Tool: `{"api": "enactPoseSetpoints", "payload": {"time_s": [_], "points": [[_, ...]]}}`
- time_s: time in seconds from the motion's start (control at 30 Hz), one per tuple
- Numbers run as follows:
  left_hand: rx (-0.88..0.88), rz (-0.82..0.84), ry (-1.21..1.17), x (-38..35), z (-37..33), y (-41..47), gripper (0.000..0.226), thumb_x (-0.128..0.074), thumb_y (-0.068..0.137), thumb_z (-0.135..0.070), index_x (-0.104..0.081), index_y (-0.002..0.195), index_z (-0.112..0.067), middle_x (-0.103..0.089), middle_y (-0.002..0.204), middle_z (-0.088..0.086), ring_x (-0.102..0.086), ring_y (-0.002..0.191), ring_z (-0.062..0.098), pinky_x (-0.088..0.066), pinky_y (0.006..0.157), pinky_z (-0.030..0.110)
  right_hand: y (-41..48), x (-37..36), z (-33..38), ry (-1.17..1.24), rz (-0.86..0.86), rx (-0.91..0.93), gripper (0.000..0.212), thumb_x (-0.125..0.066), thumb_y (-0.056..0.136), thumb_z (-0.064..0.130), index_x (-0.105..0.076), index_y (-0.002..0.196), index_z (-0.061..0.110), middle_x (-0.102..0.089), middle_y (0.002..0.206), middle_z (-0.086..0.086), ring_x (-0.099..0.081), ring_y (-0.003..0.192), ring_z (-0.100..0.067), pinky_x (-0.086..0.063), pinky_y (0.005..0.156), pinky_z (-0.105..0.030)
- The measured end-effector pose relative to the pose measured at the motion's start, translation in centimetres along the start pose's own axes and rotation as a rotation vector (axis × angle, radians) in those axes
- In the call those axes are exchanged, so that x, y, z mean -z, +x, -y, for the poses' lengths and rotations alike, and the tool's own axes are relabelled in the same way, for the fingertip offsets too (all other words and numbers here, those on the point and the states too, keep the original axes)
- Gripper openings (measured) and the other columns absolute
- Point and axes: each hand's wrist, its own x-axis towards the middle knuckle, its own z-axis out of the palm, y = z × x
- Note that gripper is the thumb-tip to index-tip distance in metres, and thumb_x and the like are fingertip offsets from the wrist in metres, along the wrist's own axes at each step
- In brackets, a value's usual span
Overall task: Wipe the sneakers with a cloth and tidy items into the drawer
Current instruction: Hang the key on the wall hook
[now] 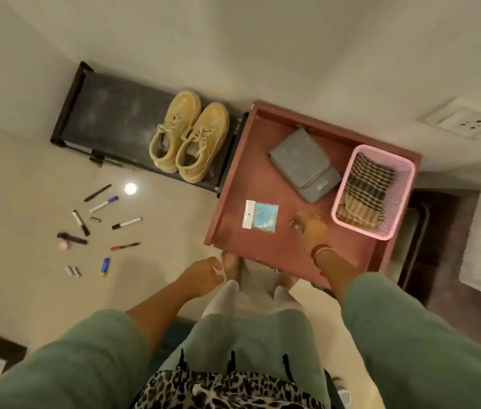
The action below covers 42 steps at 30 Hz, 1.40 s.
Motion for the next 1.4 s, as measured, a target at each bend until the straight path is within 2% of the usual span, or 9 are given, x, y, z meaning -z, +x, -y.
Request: {"api": "enactPoseSetpoints", "payload": {"time_s": [0.27,0.43,0.57,0.7,0.8,1.0,1.13,1.23,1.4], "points": [[0.068,-0.071,-0.014,-0.3,2.9,0.6,0.029,-0.055,0.096,-0.033,-0.052,0.120,-0.019,-0.059,0.126,0.004,-0.059,0.106,0.019,-0.049,0.097,0.030,1.8,-1.0,0.7,-0.058,0.008,-0.066,0.018,-0.051,0.088,0.004,-0.064,0.101,0.000,-0.064,0.107,-0.022,-0.058,0.102,-0.037,-0.045,0.084,-0.037],[0.053,-0.154,-0.120,0.5,0.9,0.7,0.026,-0.053,0.097,-0.029,-0.054,0.120,-0.016,-0.058,0.122,0.002,-0.057,0.103,0.016,-0.049,0.092,0.027,0.5,-0.7,1.4,0.111,0.005,-0.140,0.018,-0.058,0.081,0.003,-0.065,0.098,0.004,-0.069,0.100,-0.015,-0.062,0.099,-0.033,-0.044,0.083,-0.030],[-0.116,-0.168,-0.138,1.7,-2.6,-2.0,0.017,-0.051,0.098,-0.025,-0.057,0.112,-0.019,-0.059,0.115,-0.002,-0.057,0.101,0.013,-0.043,0.073,0.009,-4.6,4.3,3.3,0.157,-0.125,-0.021,0.019,-0.058,0.081,0.001,-0.071,0.094,0.004,-0.069,0.099,-0.016,-0.063,0.092,-0.032,-0.044,0.081,-0.029],[-0.288,-0.195,-0.137,5.1,-6.3,-5.5,0.020,-0.055,0.093,-0.026,-0.057,0.112,-0.022,-0.060,0.118,-0.003,-0.060,0.108,0.019,-0.052,0.090,0.029,-10.2,11.0,5.9,0.235,-0.325,0.180,0.010,-0.062,0.082,0.003,-0.069,0.085,0.010,-0.060,0.089,-0.007,-0.058,0.077,-0.019,-0.041,0.072,-0.022],[-0.442,-0.266,-0.082,9.1,-9.8,-7.9,0.024,-0.056,0.093,-0.022,-0.057,0.117,-0.017,-0.061,0.113,-0.002,-0.060,0.105,0.016,-0.051,0.088,0.030,-13.9,16.5,8.4,0.355,-0.464,0.296,0.010,-0.061,0.083,0.006,-0.064,0.082,0.015,-0.059,0.088,0.000,-0.054,0.076,-0.006,-0.042,0.070,-0.013],[-0.727,-0.595,-0.060,17.9,-15.9,-11.7,0.046,-0.052,0.085,-0.041,-0.055,0.126,-0.021,-0.055,0.123,-0.004,-0.053,0.113,0.011,-0.042,0.097,0.028,-19.8,27.0,14.0,0.549,-0.686,0.476,0.014,-0.064,0.086,0.003,-0.069,0.083,0.016,-0.067,0.084,0.004,-0.061,0.078,-0.009,-0.048,0.070,-0.017],[-0.899,-0.753,-0.013,23.5,-20.4,-14.9,0.040,-0.053,0.091,-0.035,-0.052,0.128,-0.021,-0.052,0.128,-0.002,-0.047,0.120,0.014,-0.034,0.100,0.025,-22.7,33.8,17.6,0.566,-0.885,0.604,0.022,-0.066,0.084,0.002,-0.070,0.080,0.023,-0.067,0.083,0.008,-0.063,0.079,-0.009,-0.050,0.067,-0.020],[-1.014,-0.905,0.027,26.8,-23.9,-17.9,0.055,-0.044,0.083,-0.053,-0.054,0.127,-0.021,-0.052,0.128,-0.003,-0.044,0.122,0.016,-0.034,0.104,0.029,-24.7,38.9,19.3,0.606,-0.968,0.689,0.029,-0.067,0.083,0.002,-0.070,0.077,0.030,-0.068,0.081,0.010,-0.065,0.077,-0.012,-0.053,0.068,-0.030],[-1.237,-1.399,0.325,34.6,-31.3,-25.0,0.071,-0.060,0.077,-0.050,-0.034,0.139,-0.029,-0.031,0.149,0.001,-0.013,0.141,0.017,-0.018,0.114,0.045,-27.2,46.8,22.4,0.707,-1.084,0.791,0.022,-0.068,0.082,0.001,-0.071,0.079,0.022,-0.070,0.076,0.004,-0.068,0.072,-0.017,-0.056,0.075,-0.038]]}}
